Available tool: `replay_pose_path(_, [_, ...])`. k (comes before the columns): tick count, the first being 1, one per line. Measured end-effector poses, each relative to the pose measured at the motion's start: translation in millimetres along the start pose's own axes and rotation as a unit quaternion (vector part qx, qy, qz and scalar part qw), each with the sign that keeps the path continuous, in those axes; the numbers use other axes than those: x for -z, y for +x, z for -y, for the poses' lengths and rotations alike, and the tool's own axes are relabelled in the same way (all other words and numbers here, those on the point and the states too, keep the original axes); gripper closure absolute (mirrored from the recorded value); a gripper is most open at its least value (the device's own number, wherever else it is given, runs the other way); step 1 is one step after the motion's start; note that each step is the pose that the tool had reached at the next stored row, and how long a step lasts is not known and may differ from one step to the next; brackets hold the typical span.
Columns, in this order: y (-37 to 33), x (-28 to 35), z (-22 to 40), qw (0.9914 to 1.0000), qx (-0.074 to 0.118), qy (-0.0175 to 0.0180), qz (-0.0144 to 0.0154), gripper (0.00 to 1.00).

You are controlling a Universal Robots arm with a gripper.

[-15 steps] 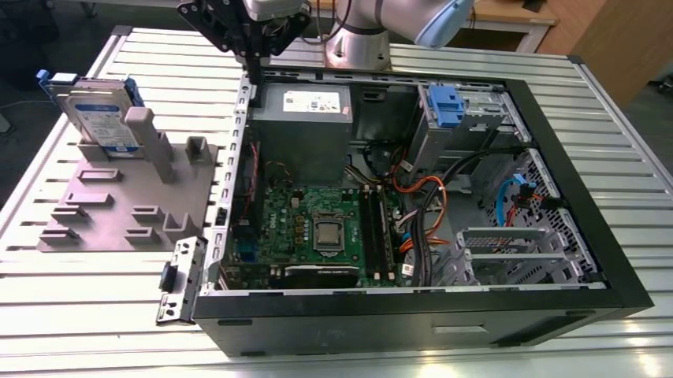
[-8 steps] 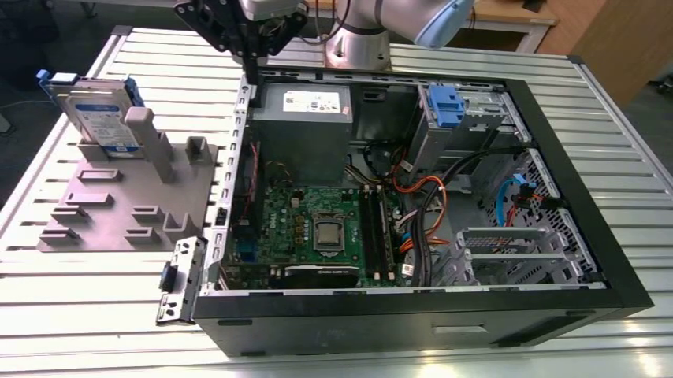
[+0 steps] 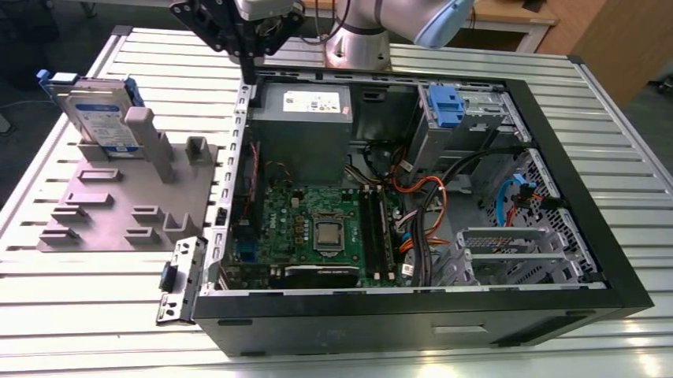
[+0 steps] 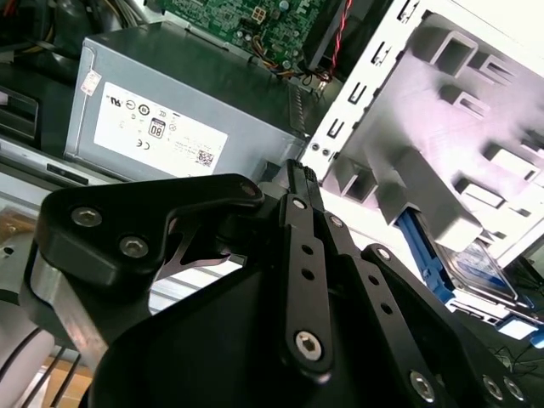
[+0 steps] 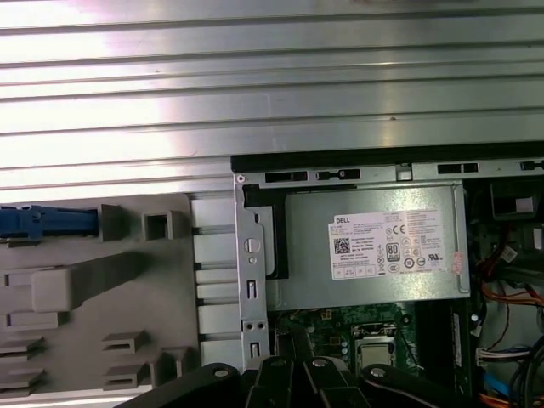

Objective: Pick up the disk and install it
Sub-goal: 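Reach for the disk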

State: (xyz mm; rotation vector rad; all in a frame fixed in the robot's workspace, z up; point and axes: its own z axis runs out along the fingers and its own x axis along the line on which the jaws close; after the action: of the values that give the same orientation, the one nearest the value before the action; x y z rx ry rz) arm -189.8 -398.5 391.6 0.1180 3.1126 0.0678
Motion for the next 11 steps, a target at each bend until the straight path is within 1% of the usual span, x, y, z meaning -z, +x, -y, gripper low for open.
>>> replay_pose_path(11, [4.5, 0.0, 0.3, 1.00000, 0.000, 0.0000, 0.0000, 0.89])
